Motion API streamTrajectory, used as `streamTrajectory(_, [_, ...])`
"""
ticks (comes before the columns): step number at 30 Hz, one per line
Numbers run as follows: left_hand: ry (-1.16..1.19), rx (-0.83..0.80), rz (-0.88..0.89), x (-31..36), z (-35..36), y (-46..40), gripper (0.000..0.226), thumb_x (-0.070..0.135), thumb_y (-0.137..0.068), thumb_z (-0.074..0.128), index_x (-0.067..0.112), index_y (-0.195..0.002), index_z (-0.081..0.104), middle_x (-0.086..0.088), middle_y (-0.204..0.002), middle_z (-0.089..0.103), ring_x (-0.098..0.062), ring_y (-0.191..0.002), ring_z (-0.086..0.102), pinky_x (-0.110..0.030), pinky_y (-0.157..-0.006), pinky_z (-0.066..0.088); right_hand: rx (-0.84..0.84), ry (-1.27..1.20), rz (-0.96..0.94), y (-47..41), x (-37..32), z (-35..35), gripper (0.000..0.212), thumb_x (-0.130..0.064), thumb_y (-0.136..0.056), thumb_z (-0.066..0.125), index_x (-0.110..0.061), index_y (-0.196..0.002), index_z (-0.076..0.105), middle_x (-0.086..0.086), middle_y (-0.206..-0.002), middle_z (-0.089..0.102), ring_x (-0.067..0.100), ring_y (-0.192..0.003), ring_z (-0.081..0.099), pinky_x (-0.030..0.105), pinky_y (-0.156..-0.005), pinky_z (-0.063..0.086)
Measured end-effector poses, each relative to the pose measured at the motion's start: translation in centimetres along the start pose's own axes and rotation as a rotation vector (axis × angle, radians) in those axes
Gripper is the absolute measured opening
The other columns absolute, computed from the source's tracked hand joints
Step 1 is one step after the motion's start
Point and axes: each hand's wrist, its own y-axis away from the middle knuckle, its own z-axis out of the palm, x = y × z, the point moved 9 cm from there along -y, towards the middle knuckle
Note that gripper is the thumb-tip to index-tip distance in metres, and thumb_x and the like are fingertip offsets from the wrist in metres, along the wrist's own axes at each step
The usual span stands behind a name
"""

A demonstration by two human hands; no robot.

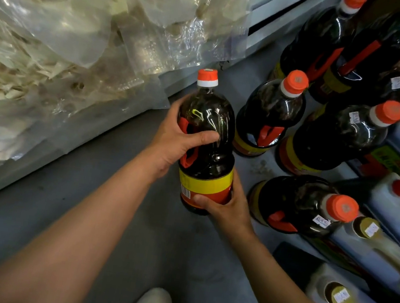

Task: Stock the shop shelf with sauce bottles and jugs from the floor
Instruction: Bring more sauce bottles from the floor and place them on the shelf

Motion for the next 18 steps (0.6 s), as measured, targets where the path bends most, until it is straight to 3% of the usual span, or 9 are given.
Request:
streamTrajectory(2, [0.004, 0.035, -0.039, 1.1, -0.1, 1.6, 0.111, 0.042, -0.043, 0.096, 0.020, -0.140, 0.046, -0.001, -0.129, 0.065, -0.016, -0.118, 0.063, -0.045, -0.105, 0.048, 0.038, -0.026, 0.019, 2.1, -1.9, 0.4, 0.089, -0.008, -0.069, 0.089, -0.031, -0.143, 0.045, -0.005, -0.131, 0.064, 0.013, -0.118, 0.063, 0.034, -0.091, 0.058])
streamTrajectory(5, [-0.026, 0.044, -0.050, 4.4, 0.2, 4.7, 0.111, 0.049, -0.044, 0.097, 0.012, -0.137, 0.050, -0.006, -0.125, 0.067, -0.021, -0.116, 0.065, -0.048, -0.103, 0.049, 0.078, -0.022, 0.017, 5.9, -5.8, 0.8, 0.089, -0.014, -0.066, 0.093, -0.033, -0.140, 0.047, -0.005, -0.130, 0.063, 0.012, -0.117, 0.063, 0.033, -0.091, 0.057])
streamTrajectory(8, [-0.047, 0.091, -0.055, 9.2, 0.3, 8.5, 0.101, 0.045, -0.047, 0.094, 0.015, -0.135, 0.053, -0.001, -0.123, 0.069, -0.014, -0.113, 0.066, -0.041, -0.101, 0.052, 0.079, -0.001, 0.042, 9.7, -10.8, 1.1, 0.093, -0.026, -0.062, 0.095, -0.037, -0.140, 0.047, -0.008, -0.131, 0.063, 0.011, -0.118, 0.063, 0.033, -0.093, 0.056])
streamTrajectory(11, [-0.063, 0.122, -0.050, 15.0, 0.4, 12.4, 0.091, 0.047, -0.047, 0.094, 0.019, -0.127, 0.059, 0.002, -0.116, 0.072, -0.013, -0.108, 0.068, -0.042, -0.099, 0.053, 0.083, -0.004, 0.037, 13.3, -17.3, 1.3, 0.093, -0.019, -0.062, 0.094, -0.029, -0.142, 0.047, -0.009, -0.127, 0.065, 0.004, -0.114, 0.064, 0.020, -0.088, 0.053])
streamTrajectory(13, [-0.065, 0.135, -0.043, 20.1, 0.4, 15.3, 0.080, 0.040, -0.051, 0.095, 0.019, -0.120, 0.061, 0.004, -0.110, 0.073, -0.008, -0.101, 0.070, -0.033, -0.093, 0.055, 0.073, -0.004, 0.029, 16.3, -22.5, 1.7, 0.093, -0.018, -0.061, 0.094, -0.029, -0.140, 0.047, -0.012, -0.124, 0.066, 0.002, -0.112, 0.064, 0.016, -0.085, 0.052])
streamTrajectory(15, [-0.082, 0.166, -0.030, 25.9, 0.1, 18.6, 0.074, 0.034, -0.055, 0.095, 0.022, -0.119, 0.059, 0.009, -0.106, 0.072, 0.001, -0.094, 0.068, -0.020, -0.082, 0.052, 0.051, 0.006, 0.026, 19.2, -27.8, 2.2, 0.089, -0.024, -0.063, 0.095, -0.037, -0.138, 0.048, -0.015, -0.123, 0.066, 0.004, -0.112, 0.065, 0.022, -0.086, 0.055])
streamTrajectory(18, [-0.100, 0.168, -0.015, 34.4, -0.1, 23.1, 0.081, 0.047, -0.045, 0.091, 0.025, -0.117, 0.061, 0.010, -0.106, 0.073, -0.002, -0.096, 0.068, -0.026, -0.085, 0.054, 0.002, 0.014, 0.011, 22.8, -35.7, 2.6, 0.082, -0.032, -0.065, 0.094, -0.037, -0.136, 0.052, -0.009, -0.124, 0.068, 0.012, -0.113, 0.066, 0.040, -0.093, 0.057])
